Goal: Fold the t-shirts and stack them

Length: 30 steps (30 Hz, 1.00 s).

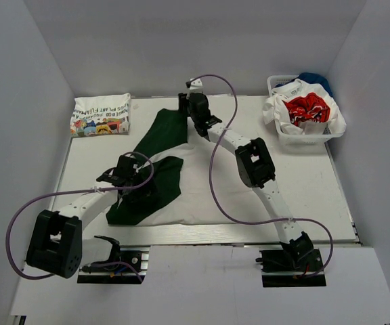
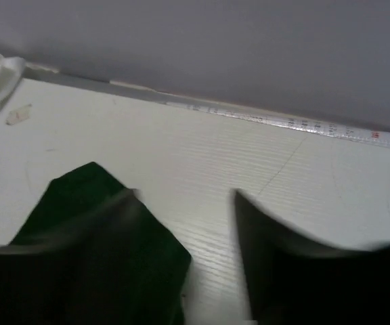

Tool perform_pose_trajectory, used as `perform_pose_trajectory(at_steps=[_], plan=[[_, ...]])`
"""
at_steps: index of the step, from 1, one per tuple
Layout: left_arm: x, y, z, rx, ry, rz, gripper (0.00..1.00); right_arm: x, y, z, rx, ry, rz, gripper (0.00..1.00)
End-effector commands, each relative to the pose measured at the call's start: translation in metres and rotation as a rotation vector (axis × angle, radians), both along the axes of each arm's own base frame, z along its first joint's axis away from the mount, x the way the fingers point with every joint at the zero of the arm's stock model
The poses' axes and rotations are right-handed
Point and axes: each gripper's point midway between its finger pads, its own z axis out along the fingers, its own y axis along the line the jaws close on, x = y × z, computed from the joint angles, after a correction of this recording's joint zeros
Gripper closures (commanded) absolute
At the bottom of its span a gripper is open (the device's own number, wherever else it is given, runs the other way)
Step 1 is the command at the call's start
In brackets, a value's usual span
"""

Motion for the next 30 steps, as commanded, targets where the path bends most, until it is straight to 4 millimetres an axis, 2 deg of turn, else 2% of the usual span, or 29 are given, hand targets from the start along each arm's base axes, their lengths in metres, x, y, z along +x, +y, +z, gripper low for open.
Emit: perform_pose_trajectory(at_steps=[1,2,3,4,5,6,7,8,9,10,11,12,13,14,15,16,17,18,19,20,21,22,23,24,25,26,27,28,30], plan=[[0.012,-0.004,0.006,-0.004,-0.018,-0.007,0.00,0.016,0.023,0.067,0.133,-0.278,0.098,0.18],[0.013,-0.003,0.008,0.005,-0.018,-0.003,0.00,0.009,0.031,0.079,0.131,-0.301,0.170,0.10],[0.017,0.000,0.009,0.023,-0.022,0.007,0.00,0.005,0.034,0.074,0.099,-0.278,0.194,0.10],[0.023,0.001,0.014,0.036,-0.042,0.005,0.00,-0.008,0.038,0.110,0.111,-0.304,0.247,0.10],[0.030,0.004,0.023,0.055,-0.060,0.018,0.00,-0.015,0.038,0.101,0.091,-0.271,0.274,0.10],[0.037,0.005,0.027,0.068,-0.074,0.017,0.00,-0.021,0.034,0.103,0.083,-0.253,0.274,0.10],[0.040,0.006,0.030,0.081,-0.080,0.011,0.00,-0.041,0.024,0.142,0.092,-0.258,0.280,0.10],[0.051,0.004,0.042,0.078,-0.116,0.018,0.00,-0.049,0.016,0.119,0.065,-0.194,0.275,0.10],[0.058,0.002,0.046,0.073,-0.132,0.018,0.00,-0.054,0.005,0.118,0.061,-0.158,0.241,0.10],[0.065,0.002,0.049,0.080,-0.154,0.017,0.00,-0.065,-0.011,0.140,0.067,-0.140,0.208,0.10],[0.078,0.002,0.059,0.072,-0.184,0.030,0.00,-0.082,-0.032,0.116,0.047,-0.036,0.154,0.10],[0.087,0.000,0.058,0.078,-0.193,0.017,0.00,-0.096,-0.044,0.142,0.093,-0.035,0.132,0.10],[0.108,0.004,0.075,0.100,-0.242,0.040,0.00,-0.104,-0.067,0.108,0.037,0.052,0.057,0.10],[0.121,0.006,0.079,0.125,-0.256,0.049,0.00,-0.121,-0.089,0.095,0.023,0.126,0.011,0.10],[0.127,0.008,0.081,0.152,-0.241,0.049,0.00,-0.133,-0.103,0.108,0.028,0.129,-0.010,0.10],[0.153,0.002,0.092,0.158,-0.255,0.035,0.00,-0.150,-0.136,0.065,-0.027,0.275,-0.117,0.10],[0.164,0.000,0.095,0.182,-0.261,-0.002,0.00,-0.166,-0.156,0.067,-0.026,0.298,-0.143,0.10],[0.176,-0.001,0.098,0.195,-0.269,-0.005,0.00,-0.175,-0.171,0.047,-0.057,0.350,-0.179,0.10],[0.200,-0.005,0.103,0.206,-0.288,-0.003,0.00,-0.178,-0.204,0.034,-0.058,0.416,-0.268,0.10],[0.214,-0.004,0.104,0.220,-0.300,-0.016,0.00,-0.188,-0.220,0.023,-0.080,0.466,-0.296,0.10],[0.238,-0.001,0.102,0.274,-0.287,-0.006,0.00,-0.189,-0.251,0.011,-0.075,0.533,-0.372,0.10],[0.254,-0.003,0.130,0.265,-0.358,0.013,0.00,-0.186,-0.258,0.011,-0.066,0.535,-0.393,0.10],[0.270,-0.004,0.100,0.303,-0.298,-0.008,0.00,-0.190,-0.267,0.001,-0.079,0.580,-0.410,0.10],[0.285,0.002,0.094,0.336,-0.285,0.003,0.00,-0.189,-0.276,-0.005,-0.086,0.609,-0.444,0.10],[0.311,0.001,0.124,0.359,-0.342,0.016,0.00,-0.185,-0.296,-0.009,-0.086,0.623,-0.504,0.10],[0.326,0.001,0.121,0.380,-0.345,0.008,0.00,-0.183,-0.303,-0.012,-0.085,0.632,-0.529,0.10],[0.340,-0.002,0.078,0.413,-0.278,-0.033,0.00,-0.181,-0.308,-0.020,-0.089,0.649,-0.551,0.10],[0.366,-0.004,0.111,0.394,-0.358,-0.019,0.00,-0.174,-0.320,-0.020,-0.069,0.656,-0.575,0.10],[0.390,-0.006,0.108,0.383,-0.403,-0.033,0.00,-0.168,-0.327,-0.031,-0.066,0.691,-0.599,0.10]])
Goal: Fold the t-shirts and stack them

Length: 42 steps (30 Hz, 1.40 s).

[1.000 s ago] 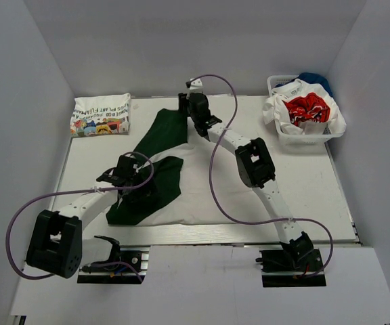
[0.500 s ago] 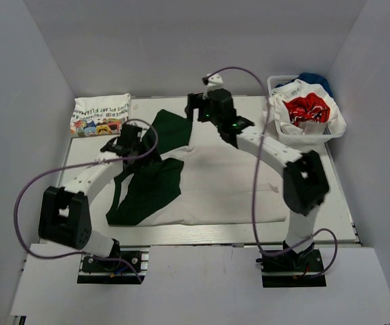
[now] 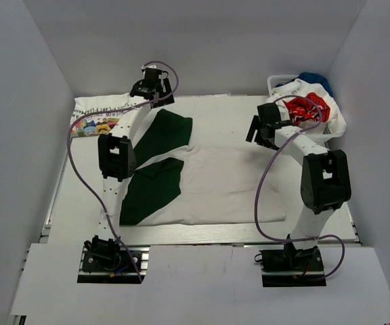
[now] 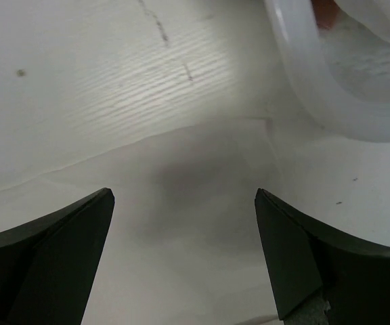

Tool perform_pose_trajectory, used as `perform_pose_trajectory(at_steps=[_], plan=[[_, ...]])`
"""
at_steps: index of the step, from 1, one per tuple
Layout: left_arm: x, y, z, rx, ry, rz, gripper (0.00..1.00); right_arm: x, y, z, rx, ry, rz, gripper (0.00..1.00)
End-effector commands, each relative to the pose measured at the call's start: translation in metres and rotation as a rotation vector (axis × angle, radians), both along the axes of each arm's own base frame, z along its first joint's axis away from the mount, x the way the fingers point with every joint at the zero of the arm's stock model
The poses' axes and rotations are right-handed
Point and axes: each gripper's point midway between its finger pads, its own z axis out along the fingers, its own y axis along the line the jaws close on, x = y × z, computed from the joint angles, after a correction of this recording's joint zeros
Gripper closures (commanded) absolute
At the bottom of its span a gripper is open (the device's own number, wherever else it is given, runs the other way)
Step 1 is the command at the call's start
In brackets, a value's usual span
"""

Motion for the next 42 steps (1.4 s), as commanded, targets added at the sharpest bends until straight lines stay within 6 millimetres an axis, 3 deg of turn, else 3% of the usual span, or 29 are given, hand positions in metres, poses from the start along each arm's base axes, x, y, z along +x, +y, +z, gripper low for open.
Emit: perform_pose_trajectory(at_steps=[1,2,3,4,5,6,12,14,15,18,19,25,26,27,29,32,33,34,36,37,38,42], plan=[[0.022,0.016,0.004,0.073,-0.044,-0.015,0.00,0.007,-0.022,0.003,0.015,0.030,-0.092,0.10],[0.028,0.013,0.005,0.071,-0.080,-0.035,0.00,0.009,-0.025,0.001,0.020,0.039,-0.106,0.10],[0.027,0.012,-0.014,0.073,-0.069,-0.051,0.00,0.010,-0.030,-0.005,0.014,0.055,-0.123,0.10],[0.038,0.007,-0.007,0.063,-0.132,-0.064,0.00,0.015,-0.036,-0.006,0.019,0.055,-0.138,0.10],[0.039,0.005,-0.018,0.059,-0.114,-0.075,0.00,0.015,-0.041,-0.010,0.013,0.067,-0.154,0.10],[0.049,0.003,0.001,0.051,-0.155,-0.073,0.00,0.016,-0.046,-0.010,0.018,0.068,-0.164,0.10],[0.055,0.005,-0.037,0.055,-0.133,-0.086,0.00,0.018,-0.057,-0.016,0.017,0.075,-0.185,0.10],[0.059,0.000,-0.066,0.039,-0.103,-0.094,0.00,0.021,-0.052,-0.024,0.033,0.084,-0.168,0.10],[0.063,-0.001,-0.057,0.035,-0.125,-0.093,0.02,0.021,-0.051,-0.024,0.036,0.085,-0.166,0.10],[0.065,-0.004,-0.072,0.027,-0.121,-0.104,0.14,0.023,-0.049,-0.035,0.050,0.093,-0.169,0.10],[0.064,-0.006,-0.078,0.017,-0.112,-0.118,0.26,0.026,-0.047,-0.036,0.062,0.081,-0.174,0.10],[0.056,-0.006,-0.090,0.016,-0.088,-0.125,0.69,0.039,-0.048,-0.053,0.054,0.065,-0.235,0.11],[0.055,-0.003,-0.094,0.027,-0.081,-0.113,0.87,0.045,-0.048,-0.054,0.062,0.039,-0.248,0.12],[0.055,-0.003,-0.094,0.027,-0.081,-0.113,0.93,0.041,-0.048,-0.064,0.054,0.053,-0.251,0.12],[0.054,-0.003,-0.097,0.028,-0.079,-0.113,1.00,0.052,-0.045,-0.065,0.083,0.015,-0.268,0.12],[0.053,-0.003,-0.102,0.028,-0.075,-0.113,1.00,0.056,-0.037,-0.071,0.101,-0.021,-0.247,0.18],[0.054,-0.003,-0.094,0.026,-0.087,-0.113,1.00,0.064,-0.035,-0.067,0.114,-0.058,-0.242,0.20],[0.050,-0.002,-0.103,0.030,-0.067,-0.114,1.00,0.061,-0.033,-0.071,0.108,-0.049,-0.234,0.25],[0.053,-0.003,-0.082,0.022,-0.109,-0.113,1.00,0.060,-0.031,-0.073,0.097,-0.049,-0.217,0.34],[0.051,-0.002,-0.082,0.031,-0.108,-0.119,1.00,0.058,-0.030,-0.077,0.096,-0.038,-0.216,0.38],[0.052,-0.002,-0.075,0.029,-0.123,-0.119,1.00,0.057,-0.029,-0.077,0.090,-0.037,-0.212,0.55],[0.049,-0.007,-0.043,0.010,-0.166,-0.153,1.00,0.049,-0.031,-0.068,0.064,-0.059,-0.207,0.96]])
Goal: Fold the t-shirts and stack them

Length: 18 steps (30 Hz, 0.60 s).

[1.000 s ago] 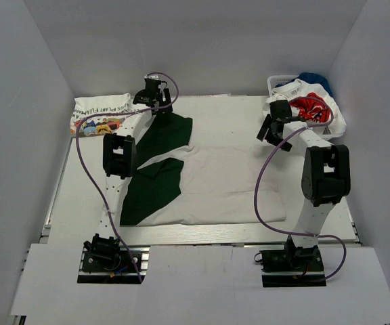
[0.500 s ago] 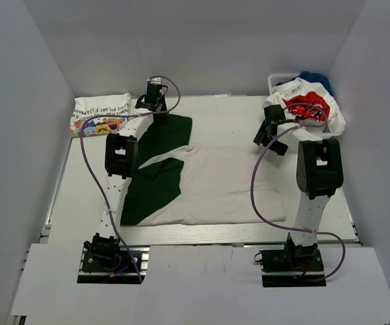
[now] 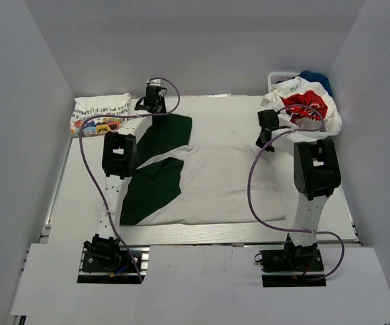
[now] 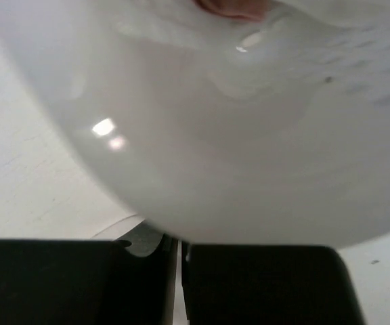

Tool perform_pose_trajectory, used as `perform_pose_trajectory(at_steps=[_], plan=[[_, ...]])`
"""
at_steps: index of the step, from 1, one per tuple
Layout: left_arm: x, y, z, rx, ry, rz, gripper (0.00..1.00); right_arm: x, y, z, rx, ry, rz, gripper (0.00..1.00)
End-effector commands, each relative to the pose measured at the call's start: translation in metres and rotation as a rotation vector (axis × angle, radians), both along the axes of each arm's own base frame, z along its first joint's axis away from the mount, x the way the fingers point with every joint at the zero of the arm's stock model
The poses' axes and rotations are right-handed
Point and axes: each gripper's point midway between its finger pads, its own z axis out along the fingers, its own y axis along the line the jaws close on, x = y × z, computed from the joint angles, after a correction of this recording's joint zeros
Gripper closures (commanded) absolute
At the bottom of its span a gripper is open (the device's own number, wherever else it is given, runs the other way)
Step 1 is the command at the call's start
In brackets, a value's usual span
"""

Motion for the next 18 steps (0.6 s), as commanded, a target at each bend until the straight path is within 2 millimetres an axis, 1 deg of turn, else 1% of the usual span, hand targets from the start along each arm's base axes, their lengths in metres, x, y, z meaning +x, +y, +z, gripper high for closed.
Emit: perform_pose_trajectory(at_steps=[1,2,3,4,5,6,7,8,9,10,11,12,13,14,15,17,18], plan=[[-0.012,-0.006,0.052,-0.005,-0.039,-0.048,1.00,0.022,0.021,0.010,0.049,-0.124,0.077,1.00],[-0.014,-0.003,0.058,0.000,-0.051,-0.038,1.00,0.022,0.020,0.020,0.048,-0.145,0.078,1.00],[-0.021,-0.008,0.067,-0.002,-0.059,-0.047,1.00,0.019,0.021,0.019,0.032,-0.142,0.097,1.00],[-0.025,-0.007,0.072,-0.003,-0.063,-0.047,1.00,0.023,0.025,0.028,0.031,-0.177,0.112,1.00],[-0.029,-0.004,0.076,0.001,-0.069,-0.039,1.00,0.019,0.026,0.035,0.029,-0.194,0.126,1.00],[-0.031,-0.004,0.084,-0.004,-0.088,-0.039,1.00,0.019,0.029,0.037,0.010,-0.201,0.158,1.00],[-0.042,-0.001,0.092,-0.004,-0.091,-0.039,1.00,0.017,0.032,0.043,0.006,-0.209,0.174,1.00],[-0.046,0.000,0.098,-0.006,-0.100,-0.039,1.00,0.017,0.035,0.049,0.005,-0.238,0.189,1.00],[-0.055,0.002,0.091,-0.004,-0.088,-0.039,1.00,0.017,0.038,0.052,-0.012,-0.250,0.208,1.00],[-0.060,0.004,0.113,-0.012,-0.124,-0.039,1.00,0.016,0.038,0.058,-0.025,-0.264,0.210,1.00],[-0.065,0.007,0.118,-0.009,-0.134,-0.031,1.00,0.011,0.037,0.060,-0.041,-0.269,0.220,1.00],[-0.075,0.010,0.111,0.005,-0.120,-0.037,1.00,0.009,0.037,0.066,-0.048,-0.283,0.216,1.00],[-0.081,0.011,0.114,0.003,-0.126,-0.037,1.00,0.006,0.036,0.065,-0.054,-0.281,0.217,1.00],[-0.090,0.008,0.138,-0.007,-0.167,-0.046,1.00,0.003,0.036,0.073,-0.048,-0.301,0.220,1.00],[-0.104,0.011,0.126,0.000,-0.138,-0.046,1.00,-0.002,0.035,0.072,-0.050,-0.298,0.222,1.00],[-0.118,0.015,0.135,-0.007,-0.169,-0.046,1.00,-0.005,0.038,0.076,-0.049,-0.317,0.233,1.00],[-0.136,0.019,0.140,-0.017,-0.174,-0.041,1.00,-0.012,0.037,0.079,-0.044,-0.322,0.238,1.00]])
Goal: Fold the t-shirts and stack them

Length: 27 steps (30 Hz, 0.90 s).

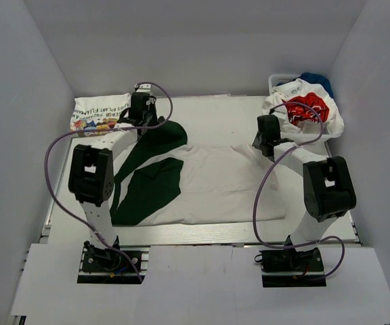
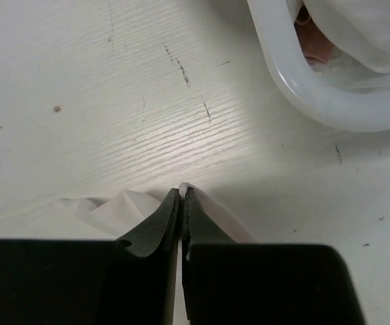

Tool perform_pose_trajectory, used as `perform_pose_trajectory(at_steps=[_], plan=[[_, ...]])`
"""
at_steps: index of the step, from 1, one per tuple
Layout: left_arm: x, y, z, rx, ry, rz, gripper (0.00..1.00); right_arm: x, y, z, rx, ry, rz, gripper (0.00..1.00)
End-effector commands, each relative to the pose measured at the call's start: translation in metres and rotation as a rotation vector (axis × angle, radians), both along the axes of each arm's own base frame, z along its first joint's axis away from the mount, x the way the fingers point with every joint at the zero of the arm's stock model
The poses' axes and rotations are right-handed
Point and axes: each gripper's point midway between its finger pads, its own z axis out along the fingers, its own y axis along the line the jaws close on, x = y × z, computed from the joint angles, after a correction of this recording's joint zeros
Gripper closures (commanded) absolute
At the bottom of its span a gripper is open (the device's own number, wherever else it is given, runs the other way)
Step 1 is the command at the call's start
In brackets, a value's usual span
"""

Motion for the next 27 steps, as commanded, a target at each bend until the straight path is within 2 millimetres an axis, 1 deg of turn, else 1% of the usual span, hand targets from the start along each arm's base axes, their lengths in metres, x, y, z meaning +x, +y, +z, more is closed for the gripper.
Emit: perform_pose_trajectory(at_steps=[1,2,3,4,5,6,7,8,9,10,11,12,13,14,15,16,17,18,19,20,21,23,24,25,26,27], plan=[[-0.025,0.003,0.056,-0.037,-0.145,-0.013,1.00,0.002,-0.002,0.029,0.002,-0.105,0.007,1.00],[-0.043,0.001,0.059,-0.061,-0.142,-0.010,1.00,-0.005,-0.001,0.033,0.007,-0.114,0.017,1.00],[-0.048,0.003,0.046,-0.054,-0.114,-0.009,1.00,-0.007,-0.002,0.033,0.008,-0.114,0.017,1.00],[-0.057,0.002,0.065,-0.078,-0.152,-0.016,1.00,-0.009,-0.002,0.040,0.007,-0.132,0.018,1.00],[-0.072,-0.004,0.053,-0.094,-0.121,-0.040,1.00,-0.014,-0.002,0.038,0.006,-0.126,0.019,1.00],[-0.080,-0.005,0.054,-0.113,-0.117,-0.046,1.00,-0.017,-0.005,0.037,0.003,-0.124,0.018,1.00],[-0.090,-0.007,0.051,-0.119,-0.096,-0.048,1.00,-0.020,-0.006,0.044,0.008,-0.141,0.016,1.00],[-0.105,-0.003,0.050,-0.125,-0.087,-0.044,1.00,-0.024,-0.008,0.041,0.002,-0.135,0.017,1.00],[-0.116,-0.005,0.049,-0.123,-0.077,-0.054,1.00,-0.030,-0.010,0.048,0.006,-0.151,0.017,1.00],[-0.134,0.004,0.030,-0.120,-0.023,-0.012,1.00,-0.036,-0.012,0.043,0.003,-0.145,0.011,1.00],[-0.147,0.010,0.048,-0.138,-0.065,0.003,1.00,-0.038,-0.015,0.044,0.001,-0.148,0.011,1.00],[-0.158,0.012,0.052,-0.148,-0.079,0.017,1.00,-0.043,-0.016,0.048,0.006,-0.163,0.009,1.00],[-0.175,0.024,0.038,-0.153,-0.056,0.077,1.00,-0.045,-0.019,0.049,0.001,-0.169,-0.001,1.00],[-0.187,0.030,0.037,-0.156,-0.051,0.098,1.00,-0.046,-0.022,0.050,-0.010,-0.169,-0.008,1.00],[-0.199,0.038,0.058,-0.186,-0.111,0.128,1.00,-0.049,-0.024,0.054,-0.010,-0.176,-0.015,1.00],[-0.212,0.044,0.045,-0.205,-0.088,0.168,1.00,-0.053,-0.027,0.053,-0.015,-0.176,-0.019,1.00],[-0.223,0.049,0.038,-0.211,-0.069,0.195,1.00,-0.054,-0.031,0.057,-0.025,-0.189,-0.040,1.00],[-0.232,0.051,0.033,-0.229,-0.059,0.209,1.00,-0.058,-0.035,0.051,-0.038,-0.172,-0.047,1.00],[-0.244,0.053,0.020,-0.261,-0.037,0.235,1.00,-0.062,-0.038,0.047,-0.041,-0.156,-0.068,1.00],[-0.252,0.055,0.008,-0.268,-0.002,0.252,1.00,-0.064,-0.047,0.045,-0.047,-0.151,-0.115,1.00],[-0.260,0.056,-0.004,-0.276,0.038,0.274,1.00,-0.066,-0.049,0.043,-0.040,-0.146,-0.133,1.00],[-0.283,0.063,-0.031,-0.285,0.138,0.343,1.00,-0.078,-0.054,0.029,-0.038,-0.103,-0.150,1.00],[-0.290,0.069,-0.037,-0.275,0.155,0.376,1.00,-0.082,-0.054,0.025,-0.020,-0.091,-0.161,1.00],[-0.299,0.074,-0.047,-0.266,0.185,0.406,1.00,-0.085,-0.055,0.021,-0.010,-0.080,-0.162,1.00],[-0.304,0.076,-0.047,-0.305,0.193,0.466,1.00,-0.093,-0.056,0.010,-0.007,-0.055,-0.160,1.00],[-0.315,0.085,-0.052,-0.291,0.205,0.509,1.00,-0.097,-0.058,0.006,0.019,-0.043,-0.191,1.00]])
